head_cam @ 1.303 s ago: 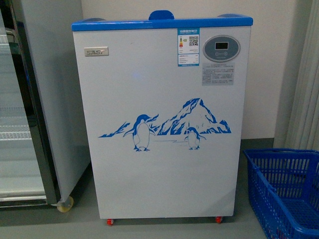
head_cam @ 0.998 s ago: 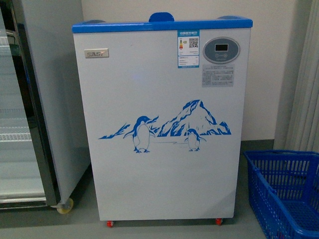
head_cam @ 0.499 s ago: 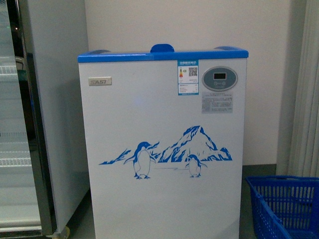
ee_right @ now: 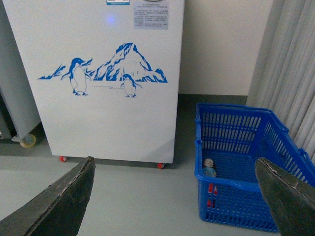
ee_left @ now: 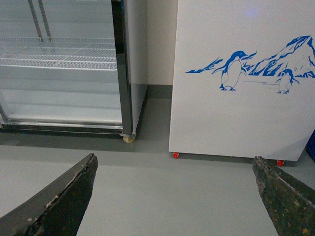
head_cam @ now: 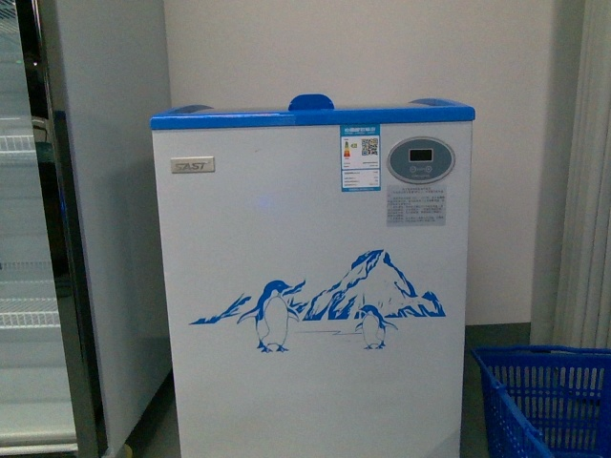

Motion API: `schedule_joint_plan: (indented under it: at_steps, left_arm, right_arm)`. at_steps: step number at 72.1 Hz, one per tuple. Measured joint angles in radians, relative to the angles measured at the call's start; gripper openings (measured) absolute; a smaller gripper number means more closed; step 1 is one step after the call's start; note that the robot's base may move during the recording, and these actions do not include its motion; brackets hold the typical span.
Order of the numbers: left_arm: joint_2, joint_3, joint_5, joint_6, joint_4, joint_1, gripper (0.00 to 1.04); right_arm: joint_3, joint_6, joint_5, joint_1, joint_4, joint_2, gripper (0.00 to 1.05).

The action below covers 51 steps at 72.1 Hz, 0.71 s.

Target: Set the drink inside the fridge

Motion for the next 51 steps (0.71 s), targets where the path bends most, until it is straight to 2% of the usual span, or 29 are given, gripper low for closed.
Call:
schedule_joint_plan:
  at_steps: [51]
  left_arm:
    - [0.0,0.0,0.0,0.0,0.0,0.0,0.97]
  right_arm:
    - [0.0,0.0,0.0,0.0,0.0,0.0,0.98]
